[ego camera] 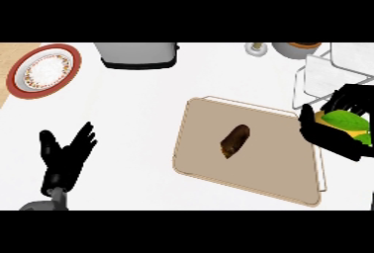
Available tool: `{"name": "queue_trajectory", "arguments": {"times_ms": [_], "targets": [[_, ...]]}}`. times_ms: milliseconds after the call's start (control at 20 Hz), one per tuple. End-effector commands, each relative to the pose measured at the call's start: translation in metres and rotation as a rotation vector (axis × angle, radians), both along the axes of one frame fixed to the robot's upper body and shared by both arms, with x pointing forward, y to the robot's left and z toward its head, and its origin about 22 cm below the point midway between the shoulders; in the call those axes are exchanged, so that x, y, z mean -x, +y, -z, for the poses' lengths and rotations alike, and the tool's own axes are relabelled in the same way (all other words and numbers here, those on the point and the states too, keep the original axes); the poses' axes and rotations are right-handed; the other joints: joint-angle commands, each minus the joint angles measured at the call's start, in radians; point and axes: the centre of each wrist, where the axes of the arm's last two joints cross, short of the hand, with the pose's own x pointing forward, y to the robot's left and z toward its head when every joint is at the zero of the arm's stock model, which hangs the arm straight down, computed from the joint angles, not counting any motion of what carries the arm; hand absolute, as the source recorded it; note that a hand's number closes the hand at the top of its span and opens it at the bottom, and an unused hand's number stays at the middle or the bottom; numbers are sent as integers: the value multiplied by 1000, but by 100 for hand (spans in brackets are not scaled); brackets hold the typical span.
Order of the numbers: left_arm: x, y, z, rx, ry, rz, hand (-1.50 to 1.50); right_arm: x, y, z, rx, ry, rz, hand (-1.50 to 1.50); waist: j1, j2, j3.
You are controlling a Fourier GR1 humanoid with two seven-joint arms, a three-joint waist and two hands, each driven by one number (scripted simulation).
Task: Pick the lemon from the tray and place it in the tiered shelf
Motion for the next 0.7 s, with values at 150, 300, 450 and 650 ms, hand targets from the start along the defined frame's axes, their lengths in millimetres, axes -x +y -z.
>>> {"name": "queue_trajectory", "arguments": {"times_ms": [150, 300, 450, 650], "targets": [[7, -9, 6, 9, -8, 2, 0, 8, -22, -81, -3, -93, 123, 150, 11, 3, 0], [-1, -4, -10, -2, -5, 10, 0, -2, -56, -113, -10, -116, 143, 150, 12, 4, 1], [7, 3, 7, -1, 5, -8, 0, -5, -83, -139, -69, -139, 167, 150, 10, 4, 0], [4, 7, -10, 21, -13, 15, 0, -13, -98, -164, -73, -155, 207, 150, 15, 4, 1]]}}
